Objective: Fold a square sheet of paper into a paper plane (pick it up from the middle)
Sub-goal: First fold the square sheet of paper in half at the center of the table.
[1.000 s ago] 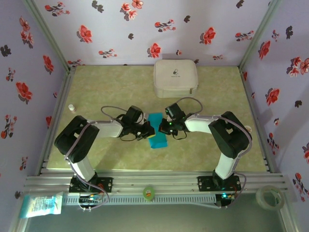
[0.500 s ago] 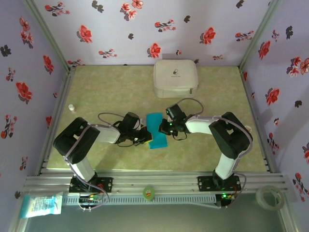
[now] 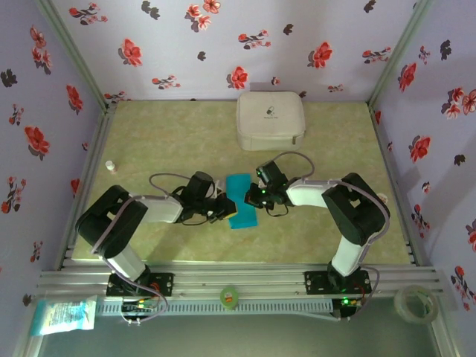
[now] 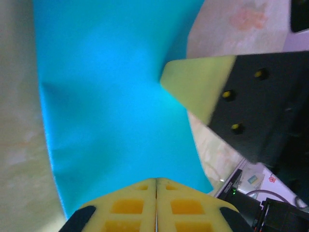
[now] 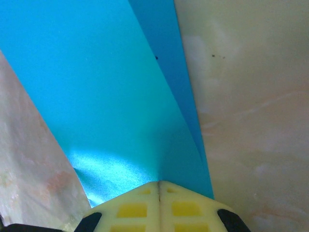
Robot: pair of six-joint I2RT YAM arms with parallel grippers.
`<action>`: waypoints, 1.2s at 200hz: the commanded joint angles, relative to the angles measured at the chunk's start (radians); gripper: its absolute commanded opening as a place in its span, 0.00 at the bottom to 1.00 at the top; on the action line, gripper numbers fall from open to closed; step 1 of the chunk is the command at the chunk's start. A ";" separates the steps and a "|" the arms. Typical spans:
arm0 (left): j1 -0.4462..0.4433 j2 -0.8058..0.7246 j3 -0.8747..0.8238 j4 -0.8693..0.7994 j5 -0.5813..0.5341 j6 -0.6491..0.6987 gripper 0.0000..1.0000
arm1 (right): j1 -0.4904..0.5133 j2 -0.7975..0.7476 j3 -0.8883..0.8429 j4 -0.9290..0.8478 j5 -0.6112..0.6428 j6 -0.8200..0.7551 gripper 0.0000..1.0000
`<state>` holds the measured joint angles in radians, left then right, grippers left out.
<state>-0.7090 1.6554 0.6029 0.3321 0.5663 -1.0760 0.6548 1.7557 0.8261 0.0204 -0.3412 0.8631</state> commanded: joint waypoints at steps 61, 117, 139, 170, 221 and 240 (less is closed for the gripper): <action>-0.020 0.000 -0.131 -0.113 -0.026 0.070 0.07 | 0.006 0.053 -0.067 -0.130 0.108 0.014 0.00; -0.023 -0.068 -0.080 -0.249 -0.002 0.181 0.08 | 0.006 0.055 -0.066 -0.128 0.109 0.017 0.00; -0.024 -0.105 -0.050 -0.331 -0.025 0.214 0.08 | 0.007 0.054 -0.064 -0.130 0.107 0.014 0.00; -0.021 -0.214 -0.013 -0.346 -0.097 0.189 0.10 | 0.008 0.052 -0.063 -0.132 0.105 0.013 0.00; -0.010 -0.096 0.075 -0.188 0.024 0.117 0.11 | 0.008 0.052 -0.060 -0.127 0.103 0.017 0.00; -0.015 -0.042 0.084 -0.176 0.034 0.107 0.11 | 0.008 0.052 -0.062 -0.127 0.104 0.017 0.00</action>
<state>-0.7219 1.5486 0.6697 0.1249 0.5518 -0.9405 0.6556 1.7531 0.8150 0.0376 -0.3405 0.8684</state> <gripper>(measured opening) 0.108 0.046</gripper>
